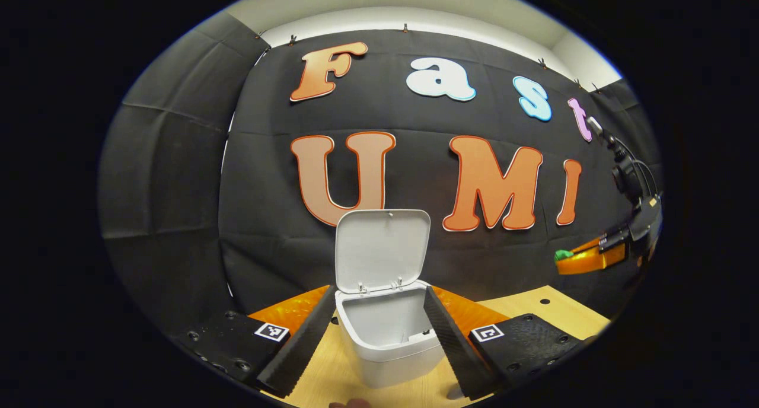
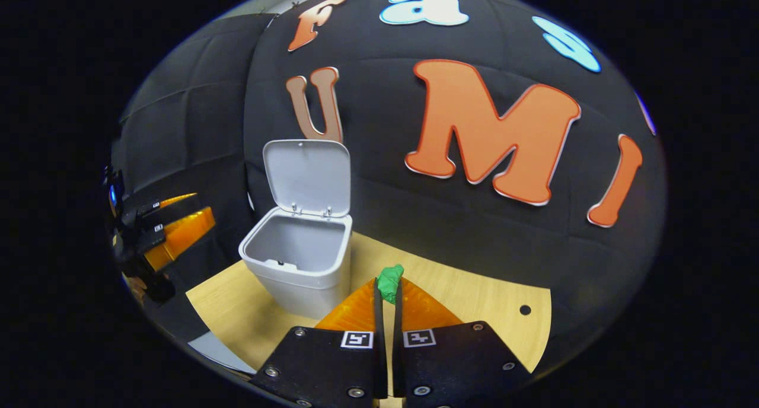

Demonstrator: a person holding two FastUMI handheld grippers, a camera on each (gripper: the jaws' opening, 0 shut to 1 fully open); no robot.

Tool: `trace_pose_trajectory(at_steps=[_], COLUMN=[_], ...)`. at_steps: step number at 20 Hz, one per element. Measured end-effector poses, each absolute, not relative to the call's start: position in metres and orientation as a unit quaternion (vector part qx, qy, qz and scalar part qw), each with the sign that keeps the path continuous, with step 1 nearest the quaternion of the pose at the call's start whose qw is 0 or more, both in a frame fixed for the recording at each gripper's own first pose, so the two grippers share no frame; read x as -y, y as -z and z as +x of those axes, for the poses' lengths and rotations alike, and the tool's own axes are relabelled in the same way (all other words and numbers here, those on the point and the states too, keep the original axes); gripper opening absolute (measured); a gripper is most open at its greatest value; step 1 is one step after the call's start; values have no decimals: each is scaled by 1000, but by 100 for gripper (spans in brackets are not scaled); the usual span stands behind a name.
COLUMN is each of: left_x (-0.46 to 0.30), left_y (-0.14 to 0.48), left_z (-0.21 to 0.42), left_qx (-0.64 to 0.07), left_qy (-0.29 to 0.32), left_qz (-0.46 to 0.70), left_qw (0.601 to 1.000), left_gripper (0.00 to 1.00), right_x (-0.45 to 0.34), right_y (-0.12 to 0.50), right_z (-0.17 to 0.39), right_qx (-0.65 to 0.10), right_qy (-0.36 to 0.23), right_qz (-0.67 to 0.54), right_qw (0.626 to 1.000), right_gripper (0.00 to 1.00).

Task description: Press the lid of the desktop garbage bin to open it, pick up the crumpled paper on the desktop and throw it into the bin, then pick up the pop can on the desktop and drop it into the bin, and finally close the garbage bin lid.

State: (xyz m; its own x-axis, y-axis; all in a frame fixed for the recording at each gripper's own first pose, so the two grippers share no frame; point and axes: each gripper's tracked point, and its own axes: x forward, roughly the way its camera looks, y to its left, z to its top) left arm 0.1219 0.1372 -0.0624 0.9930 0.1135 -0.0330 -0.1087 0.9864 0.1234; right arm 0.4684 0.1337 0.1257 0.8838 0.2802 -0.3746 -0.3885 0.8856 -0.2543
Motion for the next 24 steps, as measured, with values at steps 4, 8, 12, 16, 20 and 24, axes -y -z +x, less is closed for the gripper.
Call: trace_pose_trajectory(at_steps=[4,8,12,16,20,24], left_x=[-149,-167,-186,-199,-212,-216], left_y=[60,58,54,53,58,58], left_z=[116,110,103,98,97,101], left_qx=[-19,-16,-13,-13,-20,-19], left_qy=[-62,-75,-87,-92,-96,-97], left_qz=[60,66,69,66,65,65], left_qw=[996,995,994,994,993,993], left_gripper=[95,95,95,95,95,95], right_x=[-184,-229,-265,-289,-302,-314], right_y=[-141,-152,-147,-128,-113,-111], right_z=[483,497,501,524,536,540], right_qx=[-148,-129,-137,-136,-141,-126], right_qy=[-216,-250,-286,-285,-289,-290], right_qz=[-165,-164,-150,-160,-163,-176], right_qw=[951,946,937,935,933,932], right_gripper=[4,4,4,4,6,15])
